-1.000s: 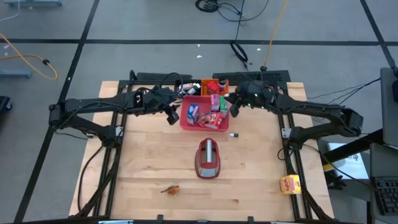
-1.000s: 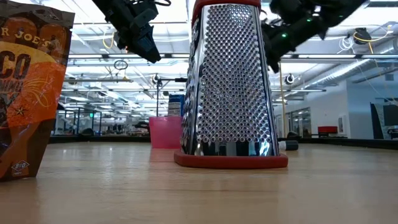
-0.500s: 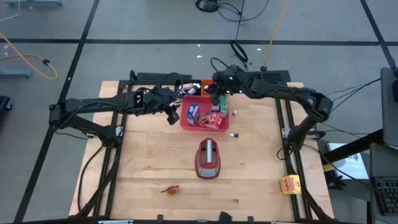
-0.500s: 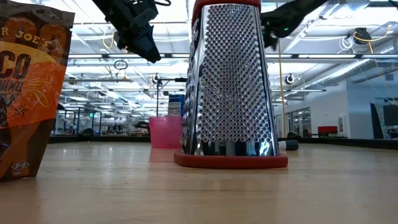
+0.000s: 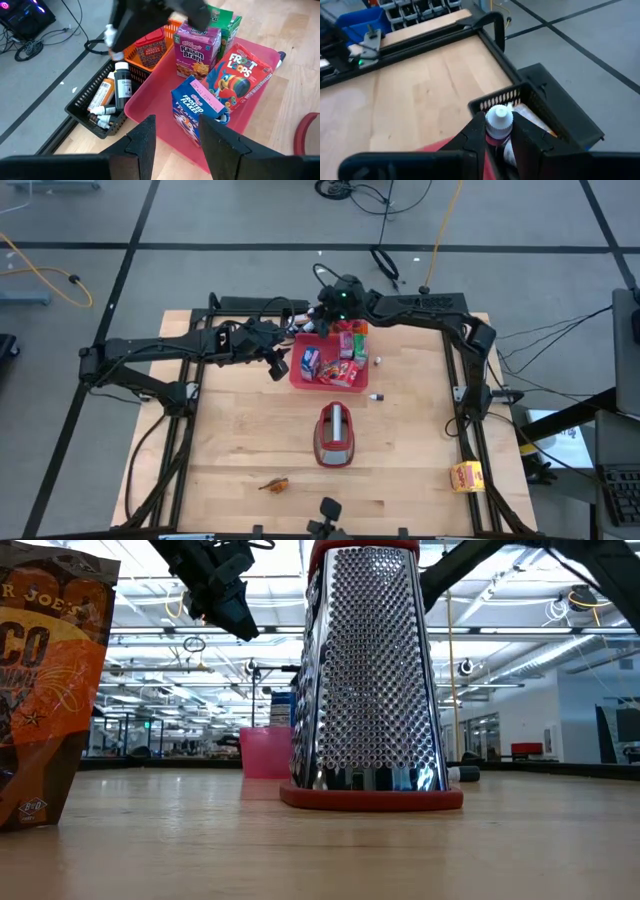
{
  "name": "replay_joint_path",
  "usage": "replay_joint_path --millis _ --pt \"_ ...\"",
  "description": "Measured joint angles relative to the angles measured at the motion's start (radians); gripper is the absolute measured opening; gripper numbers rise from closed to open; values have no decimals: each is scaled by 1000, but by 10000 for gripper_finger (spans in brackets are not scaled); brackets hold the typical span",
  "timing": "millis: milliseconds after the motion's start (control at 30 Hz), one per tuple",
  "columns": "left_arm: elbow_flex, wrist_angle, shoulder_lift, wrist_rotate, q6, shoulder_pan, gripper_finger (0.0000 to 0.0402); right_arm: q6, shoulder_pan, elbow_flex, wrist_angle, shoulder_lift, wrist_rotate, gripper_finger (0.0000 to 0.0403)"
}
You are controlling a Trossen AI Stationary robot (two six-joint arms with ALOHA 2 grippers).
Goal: Pick & Place Kitchen Items
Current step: Put the small orange food coloring bottle into black basket, then put the small purple food coloring bottle into black basket
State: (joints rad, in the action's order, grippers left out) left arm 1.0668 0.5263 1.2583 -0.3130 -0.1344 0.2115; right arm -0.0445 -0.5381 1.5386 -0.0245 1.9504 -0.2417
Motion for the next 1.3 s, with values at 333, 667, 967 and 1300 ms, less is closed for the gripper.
replay_joint_path --millis 333,667,967,1300 --pt "0 -5 0 0 -1 0 150 -22 -14 86 -14 121 5 60" --pt "0 -5 0 0 0 0 150 -24 -24 88 -51 147 10 63" --pt "0 -5 0 0 0 0 150 -24 -19 88 -69 147 9 99" --pt "0 -4 0 0 -1 0 150 -19 -9 87 -70 147 35 104"
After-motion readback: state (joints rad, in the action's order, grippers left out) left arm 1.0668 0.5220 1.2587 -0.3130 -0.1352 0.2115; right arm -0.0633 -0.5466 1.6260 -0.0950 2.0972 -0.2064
